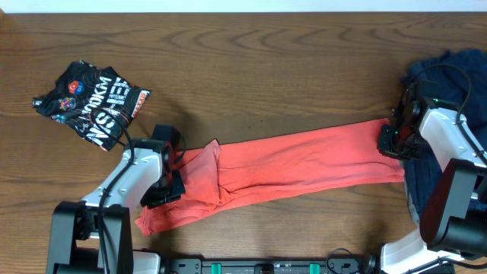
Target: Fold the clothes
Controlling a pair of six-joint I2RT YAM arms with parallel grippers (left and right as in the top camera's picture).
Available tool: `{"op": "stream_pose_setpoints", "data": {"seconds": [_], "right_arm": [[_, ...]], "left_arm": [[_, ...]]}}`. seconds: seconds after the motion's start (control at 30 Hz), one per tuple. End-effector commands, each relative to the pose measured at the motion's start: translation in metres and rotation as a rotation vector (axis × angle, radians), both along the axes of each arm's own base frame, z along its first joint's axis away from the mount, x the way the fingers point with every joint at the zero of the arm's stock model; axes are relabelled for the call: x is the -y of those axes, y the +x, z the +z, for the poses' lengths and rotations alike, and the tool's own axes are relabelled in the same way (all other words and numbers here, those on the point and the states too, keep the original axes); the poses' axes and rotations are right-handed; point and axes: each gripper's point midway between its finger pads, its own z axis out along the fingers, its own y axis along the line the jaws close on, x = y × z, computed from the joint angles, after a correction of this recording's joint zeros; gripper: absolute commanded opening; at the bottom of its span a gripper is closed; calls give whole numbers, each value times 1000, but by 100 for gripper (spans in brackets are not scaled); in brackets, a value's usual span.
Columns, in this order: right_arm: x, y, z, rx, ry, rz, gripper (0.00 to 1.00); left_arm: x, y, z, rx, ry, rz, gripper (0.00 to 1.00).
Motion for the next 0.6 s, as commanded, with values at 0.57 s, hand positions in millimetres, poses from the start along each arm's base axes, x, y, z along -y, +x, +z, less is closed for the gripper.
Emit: {"op": "stream_pose_setpoints", "data": {"seconds": [0.57], "right_arm": [[12, 1, 13, -11, 5, 75, 57]], "left_arm": [[-2, 47, -26, 168, -17, 39, 56]]}}
